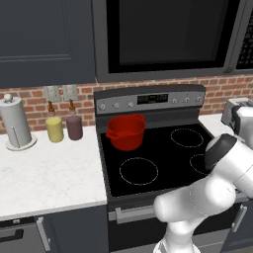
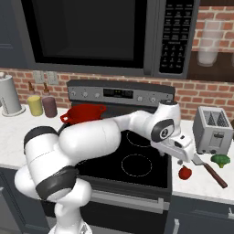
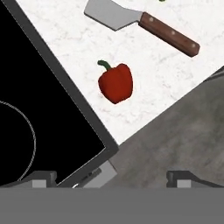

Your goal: Put the bell pepper and broccoli in the pot. Retrieve the spatula and lightly stir the vegetables in the pot.

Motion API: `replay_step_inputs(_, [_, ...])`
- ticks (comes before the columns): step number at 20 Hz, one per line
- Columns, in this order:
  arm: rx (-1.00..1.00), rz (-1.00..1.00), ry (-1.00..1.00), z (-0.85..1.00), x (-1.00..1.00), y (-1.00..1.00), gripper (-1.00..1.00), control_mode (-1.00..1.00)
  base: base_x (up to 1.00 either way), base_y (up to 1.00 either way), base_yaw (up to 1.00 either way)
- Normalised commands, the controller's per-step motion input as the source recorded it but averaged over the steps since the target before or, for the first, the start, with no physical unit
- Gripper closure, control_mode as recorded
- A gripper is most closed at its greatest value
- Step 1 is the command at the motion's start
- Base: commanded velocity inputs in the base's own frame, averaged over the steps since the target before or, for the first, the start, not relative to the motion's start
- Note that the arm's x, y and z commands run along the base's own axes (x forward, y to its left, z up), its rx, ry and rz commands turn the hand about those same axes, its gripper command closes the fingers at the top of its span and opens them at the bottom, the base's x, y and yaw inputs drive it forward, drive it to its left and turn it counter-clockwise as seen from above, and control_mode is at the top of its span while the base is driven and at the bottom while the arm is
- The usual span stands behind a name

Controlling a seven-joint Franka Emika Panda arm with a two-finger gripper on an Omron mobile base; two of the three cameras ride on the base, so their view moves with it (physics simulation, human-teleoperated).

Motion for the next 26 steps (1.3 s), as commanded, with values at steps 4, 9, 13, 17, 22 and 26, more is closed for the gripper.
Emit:
replay_step_inputs(4, [0.00,-0.04,0.04,-0.24,0.04,-0.47,-1.00,-1.00,0.00,0.00,0.00])
replay_step_inputs(9, [0.00,0.00,0.01,-0.25,0.16,-0.33,-1.00,-1.00,0.00,0.00,0.00])
replay_step_inputs(13, [0.02,0.00,0.00,-0.29,0.23,-0.21,-1.00,-1.00,0.00,0.00,0.00])
replay_step_inputs(17, [0.05,0.00,0.00,-0.34,0.24,-0.17,-1.00,-1.00,0.00,0.00,0.00])
replay_step_inputs(22, [0.05,0.00,0.00,-0.35,0.15,-0.08,-1.00,-1.00,0.00,0.00,0.00])
replay_step_inputs(26, [0.04,0.00,0.00,-0.30,0.06,-0.04,-1.00,-1.00,0.00,0.00,0.00])
